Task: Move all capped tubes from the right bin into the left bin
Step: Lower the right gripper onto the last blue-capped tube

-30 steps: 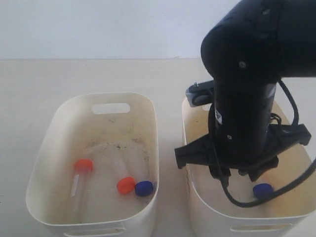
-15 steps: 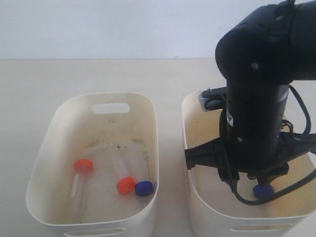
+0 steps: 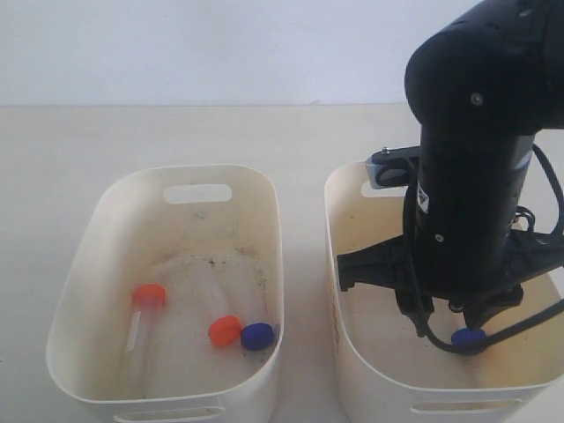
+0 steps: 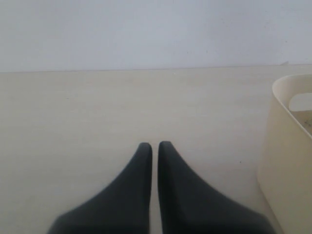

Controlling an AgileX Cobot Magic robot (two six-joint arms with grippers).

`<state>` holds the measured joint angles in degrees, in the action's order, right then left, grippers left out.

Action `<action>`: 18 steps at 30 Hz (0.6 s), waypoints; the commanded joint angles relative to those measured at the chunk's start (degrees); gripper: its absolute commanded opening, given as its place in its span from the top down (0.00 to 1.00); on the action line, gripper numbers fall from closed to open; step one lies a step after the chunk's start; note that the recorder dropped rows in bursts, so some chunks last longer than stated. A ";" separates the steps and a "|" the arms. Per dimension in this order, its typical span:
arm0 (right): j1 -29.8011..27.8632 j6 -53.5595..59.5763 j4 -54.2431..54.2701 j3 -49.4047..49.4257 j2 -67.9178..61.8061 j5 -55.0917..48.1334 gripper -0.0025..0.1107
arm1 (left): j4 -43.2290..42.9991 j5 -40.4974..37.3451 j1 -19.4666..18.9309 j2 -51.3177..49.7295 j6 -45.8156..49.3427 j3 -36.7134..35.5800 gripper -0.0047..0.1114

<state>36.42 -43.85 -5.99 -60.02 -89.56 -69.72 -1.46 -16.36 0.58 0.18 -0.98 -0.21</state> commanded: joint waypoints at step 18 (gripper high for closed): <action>-0.54 -7.20 -1.81 5.57 0.35 -0.24 0.61 | 0.36 0.50 -0.01 -0.18 -0.50 0.21 0.92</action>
<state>36.13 -50.25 -6.94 -54.76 -89.56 -69.85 -1.46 -16.36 0.58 0.18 -0.98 -0.21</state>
